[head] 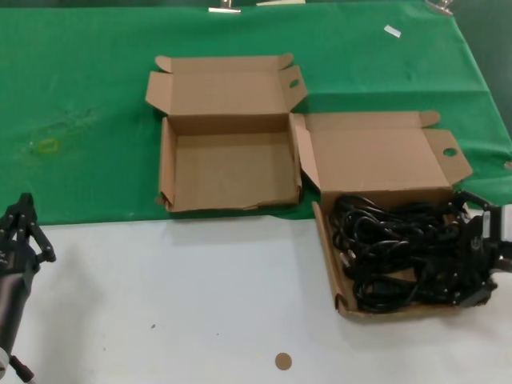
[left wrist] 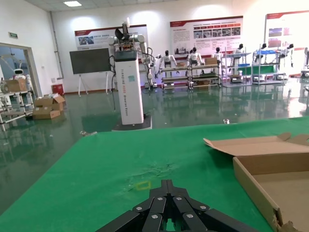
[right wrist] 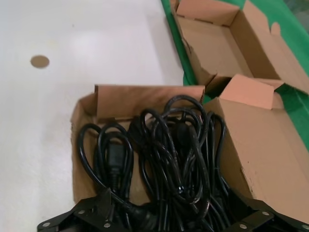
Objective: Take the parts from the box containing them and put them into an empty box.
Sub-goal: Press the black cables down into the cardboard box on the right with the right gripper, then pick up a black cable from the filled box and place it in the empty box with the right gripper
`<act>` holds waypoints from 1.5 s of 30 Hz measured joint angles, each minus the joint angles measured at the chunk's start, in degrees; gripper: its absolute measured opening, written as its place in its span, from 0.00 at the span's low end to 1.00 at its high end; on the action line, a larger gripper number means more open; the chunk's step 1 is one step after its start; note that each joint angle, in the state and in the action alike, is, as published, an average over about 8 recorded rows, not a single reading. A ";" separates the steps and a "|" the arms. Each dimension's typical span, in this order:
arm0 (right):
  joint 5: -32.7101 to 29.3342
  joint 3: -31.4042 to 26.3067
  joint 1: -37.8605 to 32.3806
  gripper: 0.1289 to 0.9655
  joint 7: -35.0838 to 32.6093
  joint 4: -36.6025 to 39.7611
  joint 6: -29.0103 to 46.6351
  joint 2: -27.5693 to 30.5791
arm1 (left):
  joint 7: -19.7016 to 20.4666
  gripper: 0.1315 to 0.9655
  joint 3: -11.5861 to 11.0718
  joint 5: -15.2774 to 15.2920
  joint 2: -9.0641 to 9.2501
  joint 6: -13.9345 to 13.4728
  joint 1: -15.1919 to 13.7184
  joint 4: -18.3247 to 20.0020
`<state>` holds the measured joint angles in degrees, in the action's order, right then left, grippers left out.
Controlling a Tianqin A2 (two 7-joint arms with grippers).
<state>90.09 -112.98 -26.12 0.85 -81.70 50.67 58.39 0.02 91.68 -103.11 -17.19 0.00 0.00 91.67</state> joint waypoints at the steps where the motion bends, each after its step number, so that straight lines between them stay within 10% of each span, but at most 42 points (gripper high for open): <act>1: -0.70 -0.27 -0.80 0.91 -0.29 0.72 0.50 -0.58 | 0.00 0.01 0.00 0.00 0.00 0.00 0.00 0.00; 15: -8.28 -2.77 -7.89 0.73 -1.93 6.57 3.75 -6.79 | 0.00 0.01 0.00 0.00 0.00 0.00 0.00 0.00; 32: -11.74 -2.69 -9.18 0.24 -0.85 7.30 5.28 -8.23 | 0.00 0.01 0.00 -0.01 0.00 0.00 0.00 0.00; 45: -12.41 -1.51 -10.03 0.13 2.11 3.18 8.34 -6.19 | 0.00 0.01 0.00 -0.01 0.00 0.00 0.00 0.00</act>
<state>77.68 -114.49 -36.15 2.96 -78.52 59.00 52.21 0.02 91.68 -103.11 -17.19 0.00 0.00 91.67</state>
